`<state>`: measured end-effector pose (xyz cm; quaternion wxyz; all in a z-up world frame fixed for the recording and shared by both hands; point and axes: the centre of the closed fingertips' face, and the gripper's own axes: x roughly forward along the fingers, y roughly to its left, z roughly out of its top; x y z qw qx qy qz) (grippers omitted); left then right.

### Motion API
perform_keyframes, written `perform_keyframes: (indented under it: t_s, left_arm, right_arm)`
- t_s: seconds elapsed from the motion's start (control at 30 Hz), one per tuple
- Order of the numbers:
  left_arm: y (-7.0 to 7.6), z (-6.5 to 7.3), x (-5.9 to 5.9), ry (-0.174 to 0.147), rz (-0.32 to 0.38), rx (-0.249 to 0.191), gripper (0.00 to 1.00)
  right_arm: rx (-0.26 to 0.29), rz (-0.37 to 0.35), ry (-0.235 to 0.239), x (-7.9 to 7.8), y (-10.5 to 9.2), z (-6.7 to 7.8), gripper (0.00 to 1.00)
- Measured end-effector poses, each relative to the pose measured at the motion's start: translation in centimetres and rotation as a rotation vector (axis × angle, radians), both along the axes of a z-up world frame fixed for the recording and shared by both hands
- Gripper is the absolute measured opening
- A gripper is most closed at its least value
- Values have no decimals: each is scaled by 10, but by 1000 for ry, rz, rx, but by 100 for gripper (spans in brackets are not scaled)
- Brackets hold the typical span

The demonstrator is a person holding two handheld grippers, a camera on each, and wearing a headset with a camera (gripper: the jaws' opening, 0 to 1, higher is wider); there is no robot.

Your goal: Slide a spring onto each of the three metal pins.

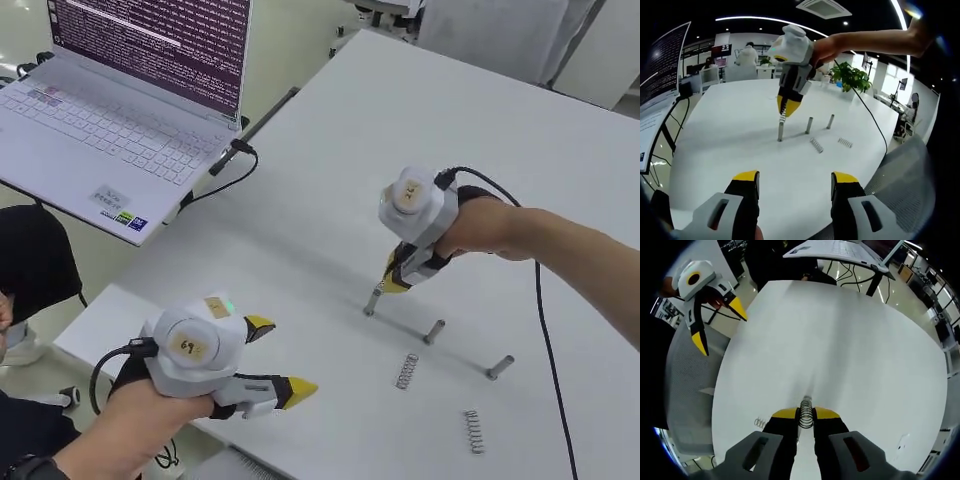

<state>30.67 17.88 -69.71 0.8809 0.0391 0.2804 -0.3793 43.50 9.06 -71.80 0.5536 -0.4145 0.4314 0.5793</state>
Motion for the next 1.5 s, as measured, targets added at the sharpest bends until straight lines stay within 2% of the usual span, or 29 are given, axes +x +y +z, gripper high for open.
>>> perform_keyframes:
  t_s: [0.57, 1.13, 1.5]
  left_arm:
    - [2, 0, 1, 4, 1, 7, 53]
    - [5, 0, 1, 7, 9, 6, 52]
    - [7, -1, 2, 9, 15, 6, 52]
  right_arm:
    - [-23, 32, -2, 0, 3, -7, 9]
    - [-64, 58, -5, -2, 8, -20, 9]
    - [-90, 75, -2, -4, 11, -35, 9]
